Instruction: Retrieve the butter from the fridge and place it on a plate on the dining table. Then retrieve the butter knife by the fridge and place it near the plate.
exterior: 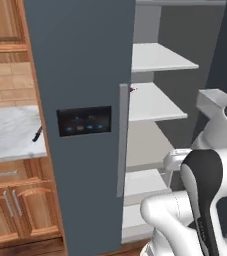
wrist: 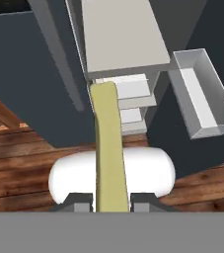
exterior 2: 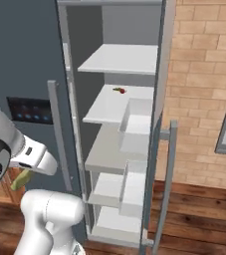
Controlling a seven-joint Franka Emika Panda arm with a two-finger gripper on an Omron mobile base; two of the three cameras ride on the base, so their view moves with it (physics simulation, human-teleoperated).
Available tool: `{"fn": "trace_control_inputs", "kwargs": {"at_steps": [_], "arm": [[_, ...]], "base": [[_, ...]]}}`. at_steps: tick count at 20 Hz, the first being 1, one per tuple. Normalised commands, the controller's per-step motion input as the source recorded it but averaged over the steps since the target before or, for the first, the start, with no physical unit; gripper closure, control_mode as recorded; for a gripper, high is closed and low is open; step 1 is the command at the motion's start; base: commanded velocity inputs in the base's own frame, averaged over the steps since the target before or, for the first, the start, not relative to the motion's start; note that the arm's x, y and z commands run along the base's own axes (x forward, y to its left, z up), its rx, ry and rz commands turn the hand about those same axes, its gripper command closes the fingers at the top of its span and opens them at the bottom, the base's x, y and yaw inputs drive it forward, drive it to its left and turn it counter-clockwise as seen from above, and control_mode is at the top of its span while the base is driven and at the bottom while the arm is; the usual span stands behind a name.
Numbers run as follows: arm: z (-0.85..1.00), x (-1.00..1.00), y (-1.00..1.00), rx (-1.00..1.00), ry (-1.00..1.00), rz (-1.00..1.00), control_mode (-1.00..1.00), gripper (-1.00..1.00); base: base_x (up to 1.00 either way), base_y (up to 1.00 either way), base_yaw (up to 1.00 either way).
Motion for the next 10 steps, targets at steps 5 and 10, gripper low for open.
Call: {"fn": "trace_control_inputs", "kwargs": {"at_steps": [5, 10], "arm": [[0.0, 0.0, 0.0, 0.0, 0.0, 0.0, 1.0, 1.0], [0.0, 0.0, 0.0, 0.0, 0.0, 0.0, 1.0, 1.0]], "base": [[-0.33, 0.75, 0.31], [0.0, 0.95, 0.56]]}}
